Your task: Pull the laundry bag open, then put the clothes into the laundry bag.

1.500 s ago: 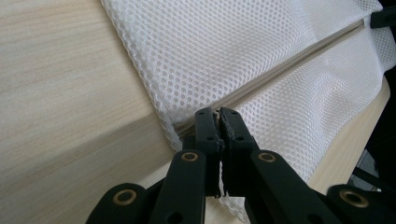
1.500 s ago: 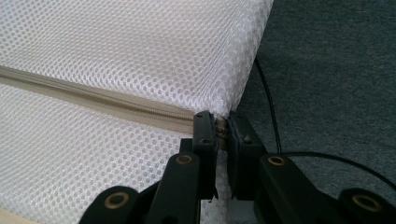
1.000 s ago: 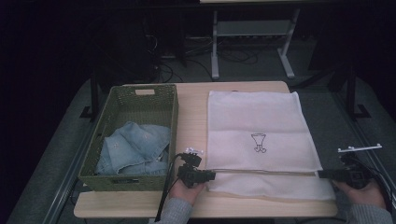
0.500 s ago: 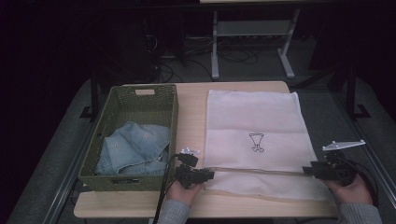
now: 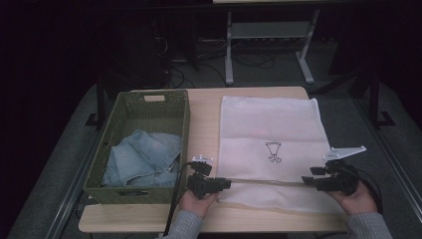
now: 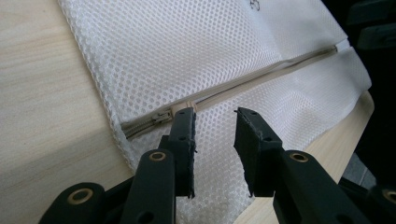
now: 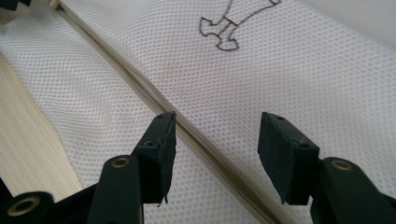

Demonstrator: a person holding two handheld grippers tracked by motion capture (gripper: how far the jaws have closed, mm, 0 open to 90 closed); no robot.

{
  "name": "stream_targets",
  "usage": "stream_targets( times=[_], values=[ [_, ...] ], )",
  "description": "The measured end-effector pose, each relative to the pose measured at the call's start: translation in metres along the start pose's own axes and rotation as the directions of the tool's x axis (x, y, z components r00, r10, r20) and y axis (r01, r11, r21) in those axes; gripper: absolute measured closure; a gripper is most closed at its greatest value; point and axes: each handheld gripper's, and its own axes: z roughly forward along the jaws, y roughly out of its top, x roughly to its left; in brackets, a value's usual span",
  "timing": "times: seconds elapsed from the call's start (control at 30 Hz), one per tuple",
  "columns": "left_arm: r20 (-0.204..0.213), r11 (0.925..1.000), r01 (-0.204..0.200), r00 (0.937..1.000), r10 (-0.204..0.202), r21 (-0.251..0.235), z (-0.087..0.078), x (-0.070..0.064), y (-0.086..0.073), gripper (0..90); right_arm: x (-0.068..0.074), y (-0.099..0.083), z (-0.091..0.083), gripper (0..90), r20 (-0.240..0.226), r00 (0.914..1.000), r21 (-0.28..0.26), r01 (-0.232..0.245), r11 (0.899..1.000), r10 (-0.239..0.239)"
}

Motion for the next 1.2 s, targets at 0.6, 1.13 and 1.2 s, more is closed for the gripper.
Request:
stream_targets(
  times=[0.6, 1.13, 1.2],
  values=[
    [0.076, 0.9994, -0.029, 0.9966, 0.03, -0.02, 0.0, -0.005, 0.003, 56.9, 0.019, 0.013, 0.015, 42.6, -0.042, 0.9931, -0.005, 0.109, 0.994, -0.109],
    [0.189, 0.9988, -0.05, 0.9808, 0.05, -0.004, -0.007, -0.011, 0.013, 48.5, 0.027, 0.023, 0.031, 39.9, -0.091, 0.9832, -0.004, 0.158, 0.987, -0.158],
    [0.198, 0.9977, -0.068, 0.9779, 0.067, -0.004, -0.009, -0.014, 0.015, 48.4, 0.026, 0.022, 0.032, 39.5, -0.092, 0.9835, -0.005, 0.156, 0.988, -0.156]
  ],
)
